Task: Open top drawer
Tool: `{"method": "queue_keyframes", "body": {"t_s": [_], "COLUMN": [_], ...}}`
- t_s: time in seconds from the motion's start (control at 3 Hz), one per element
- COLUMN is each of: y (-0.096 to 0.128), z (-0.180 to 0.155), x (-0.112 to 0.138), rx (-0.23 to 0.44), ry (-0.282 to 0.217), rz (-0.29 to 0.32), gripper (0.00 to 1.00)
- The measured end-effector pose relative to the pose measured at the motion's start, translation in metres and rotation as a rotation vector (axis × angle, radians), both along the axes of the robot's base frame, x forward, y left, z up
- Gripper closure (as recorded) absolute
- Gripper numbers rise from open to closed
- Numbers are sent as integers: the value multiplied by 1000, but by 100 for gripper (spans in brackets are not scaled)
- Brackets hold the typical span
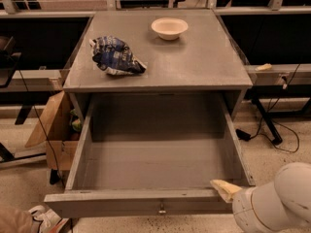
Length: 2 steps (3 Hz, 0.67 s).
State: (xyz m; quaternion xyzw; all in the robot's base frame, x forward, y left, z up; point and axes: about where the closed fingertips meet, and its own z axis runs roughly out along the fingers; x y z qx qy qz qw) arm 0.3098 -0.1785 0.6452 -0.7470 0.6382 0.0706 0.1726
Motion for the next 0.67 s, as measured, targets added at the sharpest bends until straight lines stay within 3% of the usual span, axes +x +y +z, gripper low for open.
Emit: {"method": "queue_keyframes", "body": {"t_s": [0.33, 0.67], "y": [15, 15], "z": [28, 29], "x": [5, 5], "rx": [-29, -29], "ry": [-60, -61], "rz": [31, 31], "gripper": [0, 0]}}
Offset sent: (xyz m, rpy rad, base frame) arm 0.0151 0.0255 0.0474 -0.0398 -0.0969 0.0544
